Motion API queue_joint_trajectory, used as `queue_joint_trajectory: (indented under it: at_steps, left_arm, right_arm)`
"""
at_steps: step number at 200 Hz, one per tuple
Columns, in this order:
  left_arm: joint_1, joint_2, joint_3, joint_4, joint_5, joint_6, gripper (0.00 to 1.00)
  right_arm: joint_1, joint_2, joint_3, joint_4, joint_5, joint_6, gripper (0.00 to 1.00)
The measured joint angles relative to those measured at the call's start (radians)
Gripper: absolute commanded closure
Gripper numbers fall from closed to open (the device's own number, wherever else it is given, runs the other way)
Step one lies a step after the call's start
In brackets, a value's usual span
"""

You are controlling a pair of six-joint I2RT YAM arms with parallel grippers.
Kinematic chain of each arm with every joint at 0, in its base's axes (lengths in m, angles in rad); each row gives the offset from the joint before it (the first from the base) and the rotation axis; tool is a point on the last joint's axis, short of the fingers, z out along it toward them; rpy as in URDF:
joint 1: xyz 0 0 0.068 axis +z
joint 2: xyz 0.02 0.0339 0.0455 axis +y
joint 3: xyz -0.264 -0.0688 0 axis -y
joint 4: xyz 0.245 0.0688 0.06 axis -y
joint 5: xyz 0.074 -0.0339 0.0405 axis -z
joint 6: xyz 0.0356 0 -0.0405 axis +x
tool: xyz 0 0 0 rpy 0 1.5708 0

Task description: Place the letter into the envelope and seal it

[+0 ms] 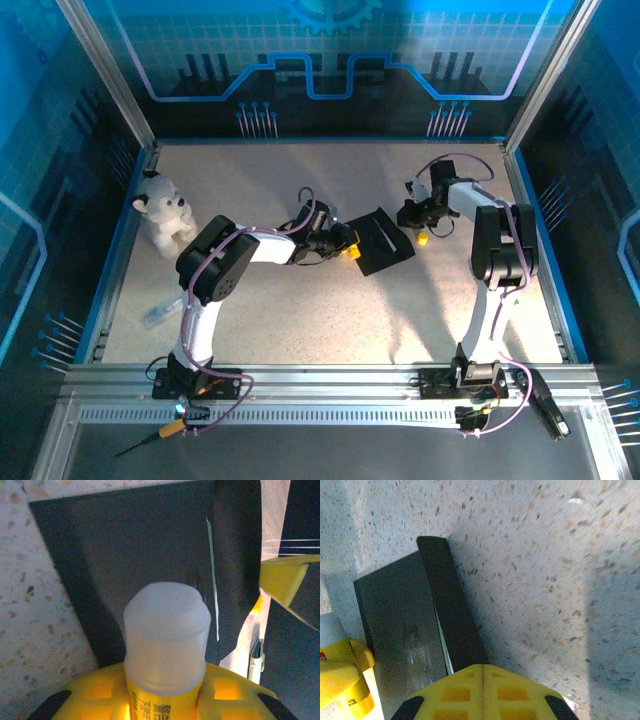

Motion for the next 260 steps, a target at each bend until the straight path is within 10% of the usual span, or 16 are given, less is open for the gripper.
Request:
queue_joint_trajectory:
  at_steps: [260]
  left_arm:
    - [0.035,0.001,0.041,-0.104,0.052,0.167,1.00]
  right_arm:
    - [0.086,-0.099,-0.282,0.362,-0.238,0.321,1.00]
